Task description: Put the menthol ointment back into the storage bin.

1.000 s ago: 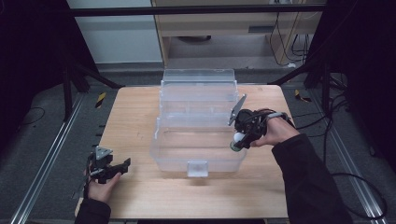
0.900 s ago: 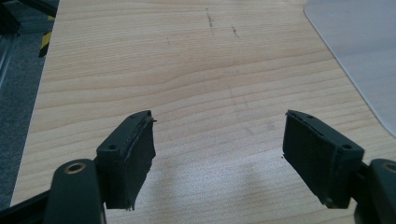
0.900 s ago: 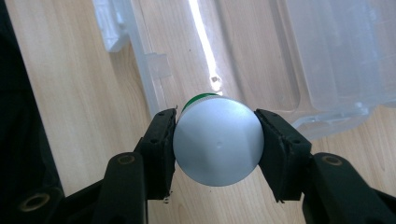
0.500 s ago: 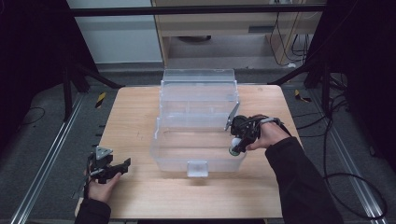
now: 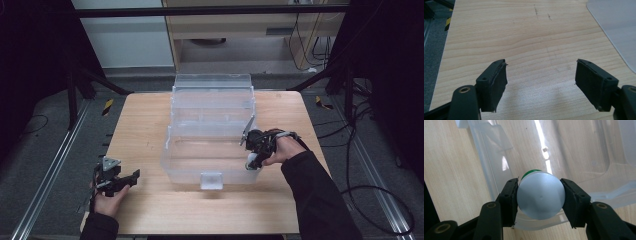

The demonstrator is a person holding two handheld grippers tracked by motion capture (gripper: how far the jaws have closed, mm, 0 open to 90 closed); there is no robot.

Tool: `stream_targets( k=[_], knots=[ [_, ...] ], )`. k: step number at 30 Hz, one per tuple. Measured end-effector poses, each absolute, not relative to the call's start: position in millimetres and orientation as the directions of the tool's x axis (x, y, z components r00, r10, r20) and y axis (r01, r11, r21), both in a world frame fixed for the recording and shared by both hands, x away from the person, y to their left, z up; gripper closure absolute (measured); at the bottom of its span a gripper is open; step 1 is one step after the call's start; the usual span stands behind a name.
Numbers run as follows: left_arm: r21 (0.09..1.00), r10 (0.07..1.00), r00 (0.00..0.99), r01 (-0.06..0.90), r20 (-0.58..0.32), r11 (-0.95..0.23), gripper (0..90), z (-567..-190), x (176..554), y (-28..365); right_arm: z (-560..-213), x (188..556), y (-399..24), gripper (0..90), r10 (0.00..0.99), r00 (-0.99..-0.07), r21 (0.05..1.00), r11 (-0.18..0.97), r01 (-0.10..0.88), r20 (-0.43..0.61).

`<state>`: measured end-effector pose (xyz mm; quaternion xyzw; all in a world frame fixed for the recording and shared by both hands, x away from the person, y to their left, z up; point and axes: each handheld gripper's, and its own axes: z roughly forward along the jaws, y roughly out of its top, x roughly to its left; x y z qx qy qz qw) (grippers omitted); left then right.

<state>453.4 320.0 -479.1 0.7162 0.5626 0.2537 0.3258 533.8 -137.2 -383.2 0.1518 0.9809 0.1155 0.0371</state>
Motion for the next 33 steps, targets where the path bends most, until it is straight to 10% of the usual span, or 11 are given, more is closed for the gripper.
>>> stream_targets(
  k=[33],
  knots=[
    [0.748, 0.971, 0.241, 0.646, -0.005, -0.156, 24.7, -479.8, 453.7, 319.5, -381.7, 524.5, -145.6, 44.8, 0.352, -0.934, 0.314, 0.894, 0.318, -0.056]
  ],
)
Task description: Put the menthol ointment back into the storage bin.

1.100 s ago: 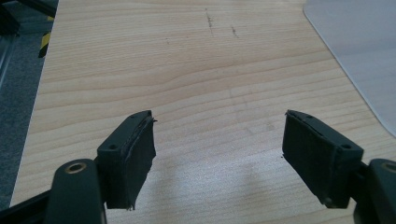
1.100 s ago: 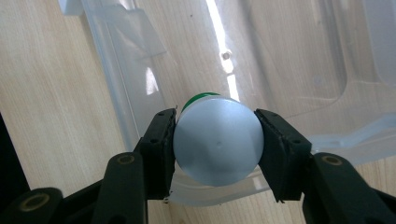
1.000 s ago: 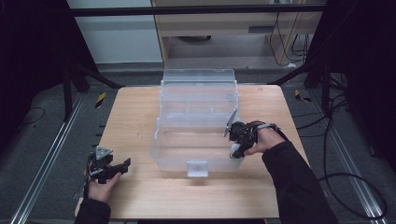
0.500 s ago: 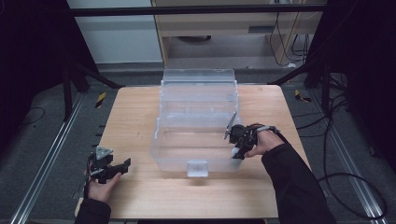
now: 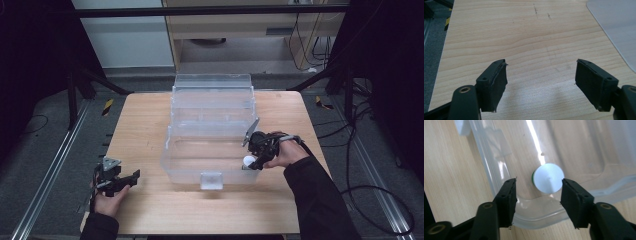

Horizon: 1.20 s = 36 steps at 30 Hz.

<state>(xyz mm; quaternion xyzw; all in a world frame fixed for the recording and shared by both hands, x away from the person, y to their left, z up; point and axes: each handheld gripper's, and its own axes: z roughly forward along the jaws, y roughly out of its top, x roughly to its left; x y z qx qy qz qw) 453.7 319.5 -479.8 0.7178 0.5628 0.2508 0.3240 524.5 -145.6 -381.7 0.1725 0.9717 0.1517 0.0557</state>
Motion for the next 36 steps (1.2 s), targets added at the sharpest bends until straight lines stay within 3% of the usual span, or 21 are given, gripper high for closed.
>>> stream_targets(
  k=[2, 7, 13, 18, 28, 36],
  knots=[
    [0.748, 0.971, 0.241, 0.645, -0.005, -0.157, 24.7, -479.8, 453.6, 319.4, -375.5, 521.4, -150.0, 42.0, 0.373, -0.925, 0.368, 0.873, 0.322, -0.075],
    [0.748, 0.971, 0.238, 0.646, -0.005, -0.155, 24.7, -479.5, 453.5, 320.0, -361.0, 509.8, -165.8, 25.4, 0.456, -0.884, 0.506, 0.789, 0.348, -0.103],
    [0.747, 0.971, 0.237, 0.646, -0.005, -0.154, 24.6, -480.1, 453.5, 319.4, -358.4, 493.6, -192.8, 18.7, 0.577, -0.809, 0.638, 0.665, 0.387, -0.11],
    [0.752, 0.971, 0.239, 0.641, -0.007, -0.153, 26.8, -480.6, 453.3, 319.1, -372.5, 475.5, -223.9, 15.1, 0.724, -0.688, 0.775, 0.463, 0.43, -0.051],
    [0.755, 0.973, 0.229, 0.641, -0.015, -0.139, 33.6, -478.8, 452.7, 322.3, -412.9, 460.1, -267.6, 15.4, 0.853, -0.52, 0.835, 0.251, 0.49, 0.048],
    [0.759, 0.978, 0.208, 0.639, -0.009, -0.129, 37.5, -479.2, 453.8, 325.7, -450.3, 454.0, -292.8, 13.2, 0.901, -0.431, 0.837, 0.197, 0.511, 0.051]
  ],
)
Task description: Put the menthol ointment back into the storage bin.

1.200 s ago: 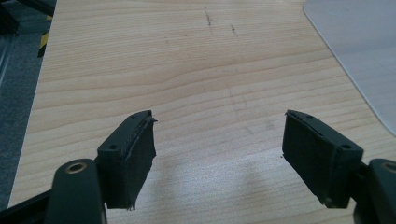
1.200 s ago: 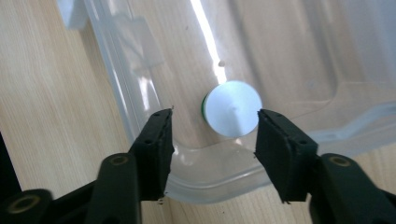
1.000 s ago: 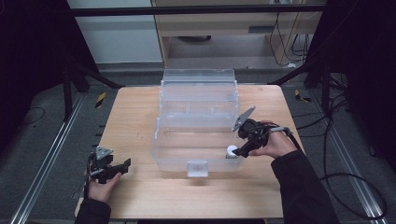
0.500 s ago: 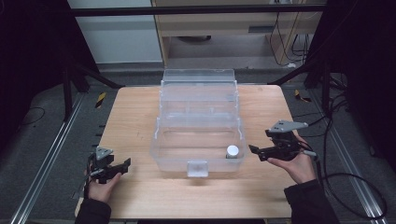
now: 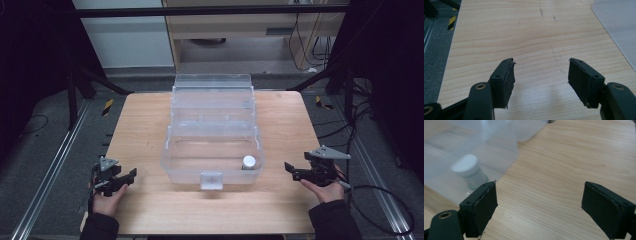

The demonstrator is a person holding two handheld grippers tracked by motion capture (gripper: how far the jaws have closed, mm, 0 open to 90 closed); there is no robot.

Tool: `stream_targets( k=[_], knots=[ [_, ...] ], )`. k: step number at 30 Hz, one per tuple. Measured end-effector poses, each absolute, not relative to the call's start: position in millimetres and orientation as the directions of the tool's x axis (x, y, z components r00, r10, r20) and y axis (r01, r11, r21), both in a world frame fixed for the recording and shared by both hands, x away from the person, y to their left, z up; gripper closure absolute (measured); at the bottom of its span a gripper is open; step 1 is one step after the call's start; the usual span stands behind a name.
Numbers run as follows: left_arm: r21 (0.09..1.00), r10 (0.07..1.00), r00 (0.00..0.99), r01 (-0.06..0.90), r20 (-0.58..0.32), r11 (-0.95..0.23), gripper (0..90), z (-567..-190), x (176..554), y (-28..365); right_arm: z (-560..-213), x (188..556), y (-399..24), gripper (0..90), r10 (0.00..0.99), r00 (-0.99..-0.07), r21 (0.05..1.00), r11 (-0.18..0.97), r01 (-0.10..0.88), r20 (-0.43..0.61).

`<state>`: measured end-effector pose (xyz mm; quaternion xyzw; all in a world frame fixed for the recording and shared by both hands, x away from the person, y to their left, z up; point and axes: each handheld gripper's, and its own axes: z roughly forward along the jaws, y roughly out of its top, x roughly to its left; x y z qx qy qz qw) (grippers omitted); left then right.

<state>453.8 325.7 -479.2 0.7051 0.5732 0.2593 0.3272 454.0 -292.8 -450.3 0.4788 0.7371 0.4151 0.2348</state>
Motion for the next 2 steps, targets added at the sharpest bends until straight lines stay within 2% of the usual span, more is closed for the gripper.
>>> stream_targets(
  k=[2],
  knots=[
    [0.76, 0.979, 0.205, 0.637, -0.006, -0.129, 37.1, -479.5, 453.9, 326.5, -461.6, 455.3, -297.2, 13.2, 0.908, -0.413, 0.831, 0.178, 0.527, 0.067]
  ],
)
